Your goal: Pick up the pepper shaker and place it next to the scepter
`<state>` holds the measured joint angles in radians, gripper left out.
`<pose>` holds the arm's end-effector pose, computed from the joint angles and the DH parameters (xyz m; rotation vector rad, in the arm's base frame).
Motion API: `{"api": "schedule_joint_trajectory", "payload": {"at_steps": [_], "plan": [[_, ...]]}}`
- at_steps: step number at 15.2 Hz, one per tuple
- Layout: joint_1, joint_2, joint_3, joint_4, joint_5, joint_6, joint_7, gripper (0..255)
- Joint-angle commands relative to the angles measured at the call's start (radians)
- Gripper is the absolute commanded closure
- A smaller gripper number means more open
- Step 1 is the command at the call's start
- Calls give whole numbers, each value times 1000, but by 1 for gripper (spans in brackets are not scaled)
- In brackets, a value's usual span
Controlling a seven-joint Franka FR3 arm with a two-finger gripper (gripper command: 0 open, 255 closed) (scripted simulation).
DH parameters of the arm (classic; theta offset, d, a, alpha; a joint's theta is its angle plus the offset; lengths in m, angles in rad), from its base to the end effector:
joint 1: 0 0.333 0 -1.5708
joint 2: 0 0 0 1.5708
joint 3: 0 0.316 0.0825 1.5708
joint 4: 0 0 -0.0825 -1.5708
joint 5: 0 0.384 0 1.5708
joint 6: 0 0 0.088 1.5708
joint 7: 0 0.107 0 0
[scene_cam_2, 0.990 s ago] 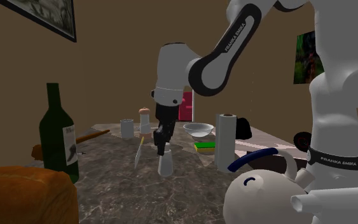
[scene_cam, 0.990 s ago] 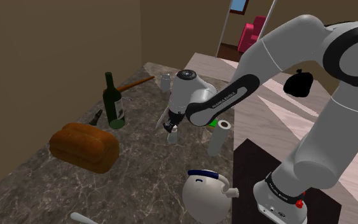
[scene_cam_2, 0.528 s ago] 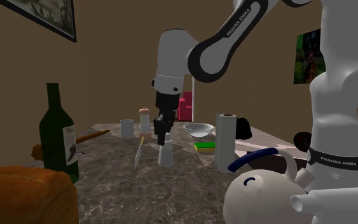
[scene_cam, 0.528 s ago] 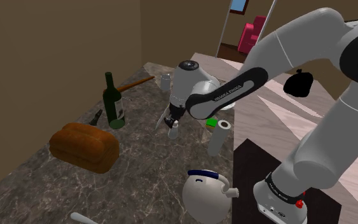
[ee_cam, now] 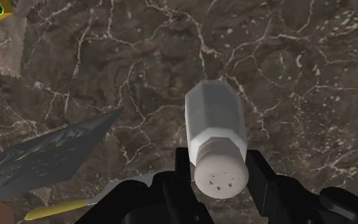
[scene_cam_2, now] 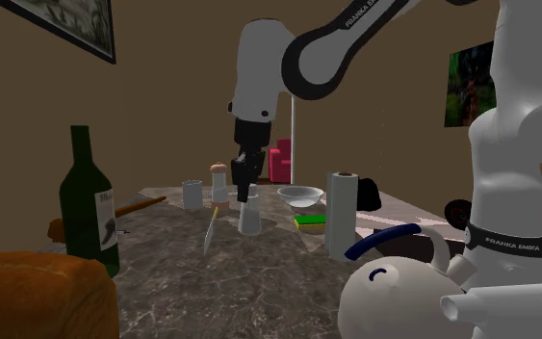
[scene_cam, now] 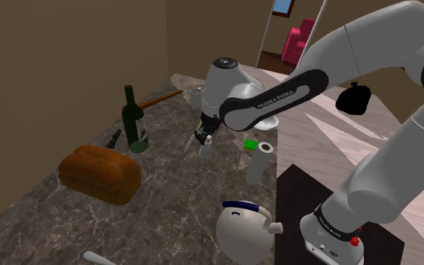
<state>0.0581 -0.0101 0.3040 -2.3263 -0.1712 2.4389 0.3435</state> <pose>0.4844 0.1832 0.3543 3.0526 0.2183 0.2395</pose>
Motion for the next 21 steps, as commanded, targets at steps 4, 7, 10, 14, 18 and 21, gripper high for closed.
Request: {"api": "schedule_joint_trajectory", "payload": {"at_steps": [4,7,10,14,18,21], "plan": [[1,-48,-2,26,34,-69,-32,255],[2,-70,-3,45,48,-108,-46,255],[3,-91,-5,65,60,-148,-58,255],[4,-115,-7,96,74,-201,-72,255],[-3,-94,-14,149,70,-233,-86,255],[-23,3,-31,258,43,-246,-110,255]]}}
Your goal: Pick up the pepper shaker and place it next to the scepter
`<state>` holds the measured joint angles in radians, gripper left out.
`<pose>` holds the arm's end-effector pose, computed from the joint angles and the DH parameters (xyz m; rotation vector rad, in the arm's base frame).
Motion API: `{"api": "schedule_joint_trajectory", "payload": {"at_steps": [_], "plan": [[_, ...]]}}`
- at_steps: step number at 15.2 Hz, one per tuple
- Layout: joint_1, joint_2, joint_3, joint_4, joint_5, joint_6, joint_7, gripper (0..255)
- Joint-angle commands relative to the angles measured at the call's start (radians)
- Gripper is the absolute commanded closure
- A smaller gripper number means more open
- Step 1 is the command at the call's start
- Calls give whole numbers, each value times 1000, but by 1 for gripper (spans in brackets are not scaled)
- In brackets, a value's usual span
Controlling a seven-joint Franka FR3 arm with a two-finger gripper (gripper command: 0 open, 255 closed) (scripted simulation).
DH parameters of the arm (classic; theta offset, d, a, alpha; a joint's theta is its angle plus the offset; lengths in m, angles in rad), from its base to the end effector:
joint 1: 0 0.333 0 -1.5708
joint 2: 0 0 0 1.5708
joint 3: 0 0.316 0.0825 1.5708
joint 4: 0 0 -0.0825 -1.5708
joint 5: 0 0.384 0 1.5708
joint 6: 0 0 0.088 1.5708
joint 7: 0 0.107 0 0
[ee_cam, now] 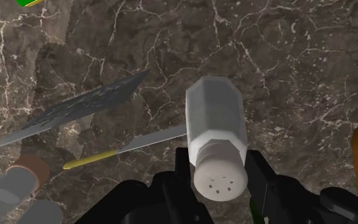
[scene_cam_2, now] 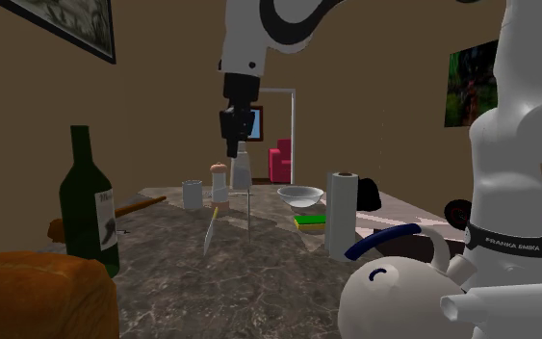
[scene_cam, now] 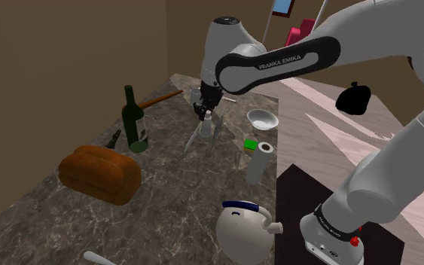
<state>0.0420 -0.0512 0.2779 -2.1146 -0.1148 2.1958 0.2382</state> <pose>0.5184 0.1690 0.4486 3.0532 0.2193 0.2386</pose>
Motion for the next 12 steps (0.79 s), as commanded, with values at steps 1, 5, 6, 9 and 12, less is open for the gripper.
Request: {"api": "schedule_joint_trajectory", "payload": {"at_steps": [1,5,6,9,12], "plan": [[-12,78,-10,86,-22,-10,-13,255],[-29,212,-31,255,-50,-46,-45,255],[-31,247,-36,302,-56,-57,-54,255],[-37,356,-50,453,-72,-99,-80,255],[-39,474,-62,627,-85,-155,-109,255]]}}
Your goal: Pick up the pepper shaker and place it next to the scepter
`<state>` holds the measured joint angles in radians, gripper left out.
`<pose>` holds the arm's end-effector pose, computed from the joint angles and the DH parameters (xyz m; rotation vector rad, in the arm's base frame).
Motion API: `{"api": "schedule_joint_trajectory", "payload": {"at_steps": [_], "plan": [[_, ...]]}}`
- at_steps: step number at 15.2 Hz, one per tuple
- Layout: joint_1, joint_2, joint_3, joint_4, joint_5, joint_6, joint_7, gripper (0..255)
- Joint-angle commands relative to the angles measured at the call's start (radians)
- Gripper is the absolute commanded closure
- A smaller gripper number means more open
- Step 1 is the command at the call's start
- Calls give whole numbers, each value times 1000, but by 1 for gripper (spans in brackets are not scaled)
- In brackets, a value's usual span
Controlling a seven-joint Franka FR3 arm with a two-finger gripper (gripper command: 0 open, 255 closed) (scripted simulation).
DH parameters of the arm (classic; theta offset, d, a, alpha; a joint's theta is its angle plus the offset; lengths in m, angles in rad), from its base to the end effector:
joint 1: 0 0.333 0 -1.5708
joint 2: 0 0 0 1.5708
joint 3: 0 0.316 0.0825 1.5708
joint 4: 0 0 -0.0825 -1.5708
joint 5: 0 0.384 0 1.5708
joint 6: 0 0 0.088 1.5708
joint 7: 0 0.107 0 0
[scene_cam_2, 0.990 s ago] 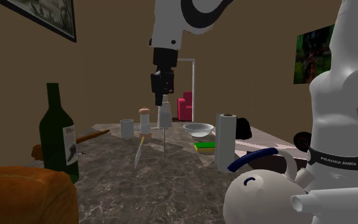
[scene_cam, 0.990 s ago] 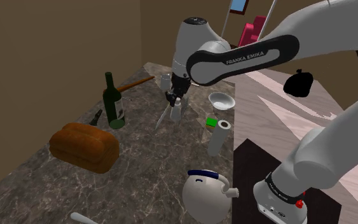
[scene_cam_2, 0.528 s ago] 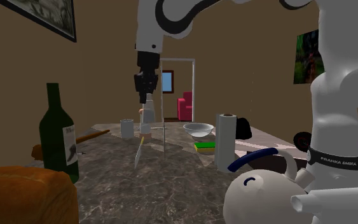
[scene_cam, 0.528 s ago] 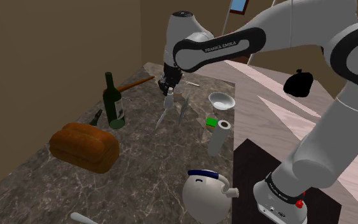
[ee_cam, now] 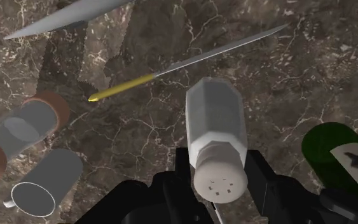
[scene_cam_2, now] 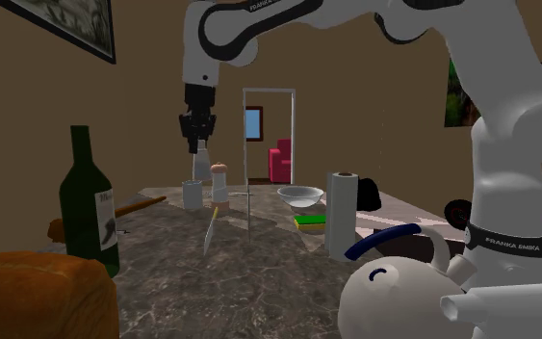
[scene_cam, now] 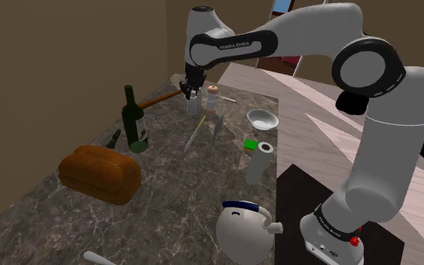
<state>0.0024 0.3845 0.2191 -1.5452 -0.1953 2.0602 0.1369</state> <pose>0.6737 0.1206 0.4481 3.0530 0.2189 0.2391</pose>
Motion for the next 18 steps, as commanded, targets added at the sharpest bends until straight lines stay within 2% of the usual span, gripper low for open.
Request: {"api": "schedule_joint_trajectory", "payload": {"at_steps": [1,4,7,18], "plan": [[2,81,-8,123,-8,-41,-18,255],[9,226,-20,353,-18,-124,-52,255],[29,420,-36,681,-26,-254,-94,255],[14,406,-37,508,-32,-97,-73,255]]}}
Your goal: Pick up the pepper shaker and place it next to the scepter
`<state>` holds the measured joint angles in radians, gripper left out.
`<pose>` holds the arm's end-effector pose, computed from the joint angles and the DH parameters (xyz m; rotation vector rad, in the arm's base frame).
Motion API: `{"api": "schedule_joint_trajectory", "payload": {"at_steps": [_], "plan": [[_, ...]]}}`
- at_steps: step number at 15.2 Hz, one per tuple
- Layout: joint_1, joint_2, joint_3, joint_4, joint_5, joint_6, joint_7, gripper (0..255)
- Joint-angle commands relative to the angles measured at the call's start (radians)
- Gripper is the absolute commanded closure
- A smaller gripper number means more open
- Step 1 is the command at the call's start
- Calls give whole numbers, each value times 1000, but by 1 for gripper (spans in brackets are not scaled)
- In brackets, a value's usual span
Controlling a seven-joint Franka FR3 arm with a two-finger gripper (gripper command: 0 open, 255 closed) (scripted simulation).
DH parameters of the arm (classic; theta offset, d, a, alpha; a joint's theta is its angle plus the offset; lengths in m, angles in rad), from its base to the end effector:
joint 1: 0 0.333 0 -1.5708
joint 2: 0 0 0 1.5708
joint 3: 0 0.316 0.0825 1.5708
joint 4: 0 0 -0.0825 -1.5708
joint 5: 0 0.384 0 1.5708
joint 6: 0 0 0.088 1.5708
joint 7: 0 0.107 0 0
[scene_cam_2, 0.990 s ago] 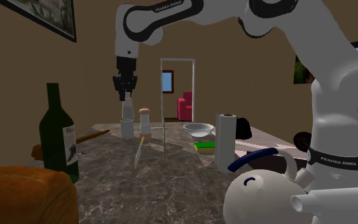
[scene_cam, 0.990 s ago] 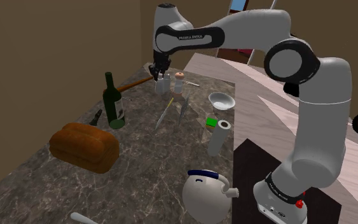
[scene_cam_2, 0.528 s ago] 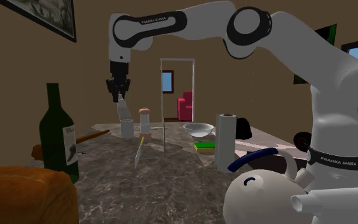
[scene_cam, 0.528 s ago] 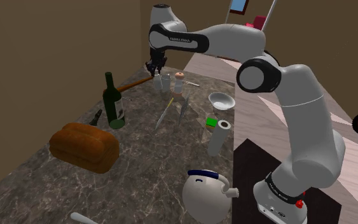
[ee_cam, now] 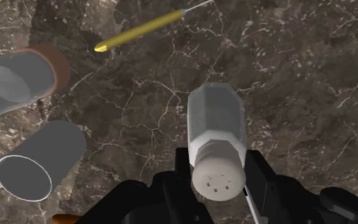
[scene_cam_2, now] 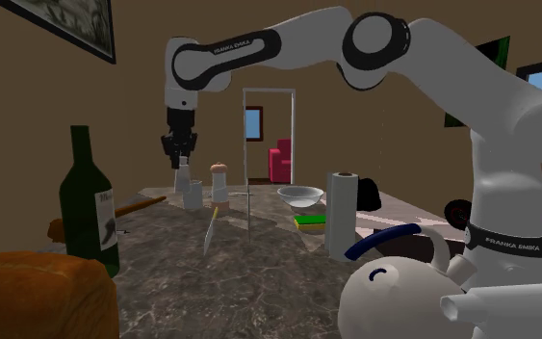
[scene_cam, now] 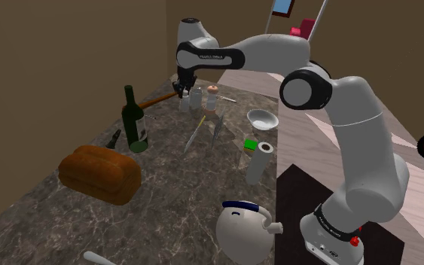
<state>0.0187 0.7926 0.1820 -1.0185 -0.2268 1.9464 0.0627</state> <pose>0.7721 0.0907 0.3963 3.0529 0.2187 0.2381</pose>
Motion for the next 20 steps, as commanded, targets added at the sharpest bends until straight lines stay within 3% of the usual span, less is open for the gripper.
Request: {"api": "schedule_joint_trajectory", "payload": {"at_steps": [1,20], "plan": [[-3,-1,-1,-30,-2,29,3,255],[-7,77,-15,-151,-23,227,33,255]]}}
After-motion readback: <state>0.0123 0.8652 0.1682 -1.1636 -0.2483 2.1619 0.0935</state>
